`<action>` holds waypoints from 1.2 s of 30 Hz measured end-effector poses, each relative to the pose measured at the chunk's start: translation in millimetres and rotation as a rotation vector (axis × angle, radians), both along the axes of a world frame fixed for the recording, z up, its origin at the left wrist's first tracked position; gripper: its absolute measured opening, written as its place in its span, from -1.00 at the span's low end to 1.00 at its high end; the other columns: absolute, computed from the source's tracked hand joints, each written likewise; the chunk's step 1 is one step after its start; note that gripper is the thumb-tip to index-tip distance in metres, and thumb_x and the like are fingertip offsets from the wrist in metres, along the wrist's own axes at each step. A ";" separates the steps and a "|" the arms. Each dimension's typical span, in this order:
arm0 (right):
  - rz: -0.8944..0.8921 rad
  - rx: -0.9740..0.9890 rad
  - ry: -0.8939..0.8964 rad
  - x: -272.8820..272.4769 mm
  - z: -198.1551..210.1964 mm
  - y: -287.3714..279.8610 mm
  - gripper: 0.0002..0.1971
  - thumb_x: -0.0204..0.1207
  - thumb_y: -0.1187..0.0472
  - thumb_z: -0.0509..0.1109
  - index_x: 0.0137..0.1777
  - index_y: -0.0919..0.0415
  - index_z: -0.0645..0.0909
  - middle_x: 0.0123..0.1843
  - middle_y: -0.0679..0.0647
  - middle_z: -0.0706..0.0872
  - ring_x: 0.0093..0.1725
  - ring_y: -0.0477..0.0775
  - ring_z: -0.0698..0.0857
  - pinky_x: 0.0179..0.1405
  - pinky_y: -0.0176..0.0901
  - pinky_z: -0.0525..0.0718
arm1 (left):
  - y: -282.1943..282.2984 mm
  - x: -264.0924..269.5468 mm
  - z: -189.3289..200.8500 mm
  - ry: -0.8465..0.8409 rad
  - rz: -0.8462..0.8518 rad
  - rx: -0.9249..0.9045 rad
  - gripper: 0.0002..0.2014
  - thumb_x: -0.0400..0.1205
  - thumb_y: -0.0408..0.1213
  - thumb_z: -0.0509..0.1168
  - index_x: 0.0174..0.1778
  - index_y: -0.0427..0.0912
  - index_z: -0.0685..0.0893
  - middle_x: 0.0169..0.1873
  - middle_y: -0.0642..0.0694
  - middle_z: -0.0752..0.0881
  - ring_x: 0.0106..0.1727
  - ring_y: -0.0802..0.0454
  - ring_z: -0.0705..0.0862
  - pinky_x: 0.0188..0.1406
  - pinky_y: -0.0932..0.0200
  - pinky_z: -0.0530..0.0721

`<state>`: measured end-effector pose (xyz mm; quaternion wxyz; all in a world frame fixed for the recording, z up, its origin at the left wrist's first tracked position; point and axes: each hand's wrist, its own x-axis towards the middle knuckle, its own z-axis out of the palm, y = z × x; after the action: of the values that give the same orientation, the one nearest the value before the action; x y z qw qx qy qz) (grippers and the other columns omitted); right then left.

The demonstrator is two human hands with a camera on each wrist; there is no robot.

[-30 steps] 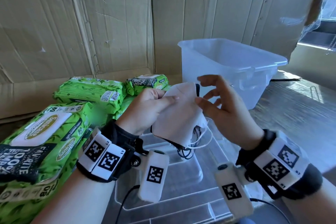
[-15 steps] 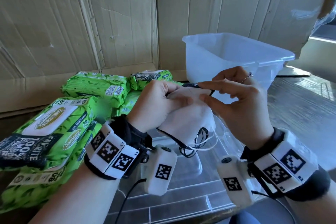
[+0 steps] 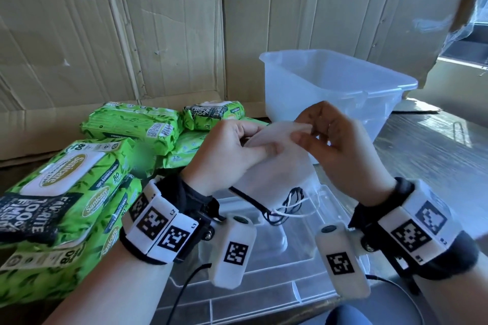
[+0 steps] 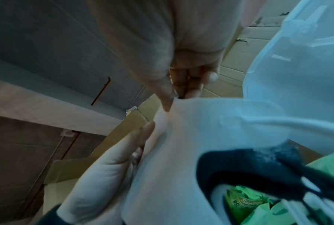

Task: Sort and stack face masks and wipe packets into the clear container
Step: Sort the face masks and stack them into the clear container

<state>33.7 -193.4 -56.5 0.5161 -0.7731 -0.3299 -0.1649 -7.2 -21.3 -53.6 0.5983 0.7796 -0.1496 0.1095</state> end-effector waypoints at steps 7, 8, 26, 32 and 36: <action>0.017 0.056 0.075 6.5 1.1 7.6 -0.59 0.31 0.17 0.43 0.07 -0.16 0.34 -0.48 0.11 0.44 -0.36 0.33 0.43 -0.26 0.22 0.50 | 4.6 0.8 2.1 0.012 0.016 0.017 -0.75 0.53 -0.53 0.37 -0.09 -0.05 0.75 -0.24 0.03 0.78 -0.22 0.20 0.68 -0.12 0.17 0.68; -0.019 0.053 0.068 7.3 0.5 8.4 -0.55 0.34 0.18 0.48 0.13 -0.10 0.34 -0.43 0.01 0.46 -0.35 0.25 0.46 -0.23 0.14 0.51 | 4.7 1.4 1.9 0.002 0.022 0.024 -0.73 0.53 -0.54 0.38 -0.10 -0.03 0.74 -0.22 0.00 0.78 -0.19 0.18 0.68 -0.07 0.10 0.68; 0.452 0.109 0.348 0.5 -16.6 6.0 -0.39 0.42 0.39 0.27 0.36 -0.19 0.25 -0.11 -0.11 0.72 -0.15 -0.07 0.71 -0.06 -0.16 0.72 | 12.4 11.6 -3.7 -0.251 0.071 0.134 -0.41 0.47 -0.39 0.46 0.28 0.15 0.37 0.21 0.31 0.46 0.19 0.50 0.46 0.30 0.49 0.37; 0.350 -0.072 0.263 -9.0 -9.0 -4.2 -0.46 0.49 0.39 0.25 0.18 -0.37 0.59 -0.07 0.06 0.77 -0.20 0.05 0.78 -0.06 -0.11 0.72 | 17.7 12.4 -3.7 -0.286 0.148 0.190 -0.78 0.40 -0.24 0.48 -0.28 0.08 0.55 -0.36 0.23 0.59 -0.26 0.14 0.54 -0.12 0.34 0.42; 0.297 -0.190 0.326 -7.2 -2.7 -9.4 -0.55 0.56 0.52 0.24 0.10 -0.11 0.66 -0.06 0.16 0.81 -0.12 0.00 0.81 -0.01 -0.20 0.70 | 11.0 9.8 3.2 -0.199 0.093 0.174 -0.83 0.48 -0.40 0.46 -0.19 0.00 0.74 -0.24 0.22 0.74 -0.14 0.43 0.67 0.02 0.56 0.47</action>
<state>26.5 -202.8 -59.2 0.5061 -0.7776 -0.3661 0.0717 2.6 -10.3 -50.4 0.5050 0.8198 -0.1810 0.2004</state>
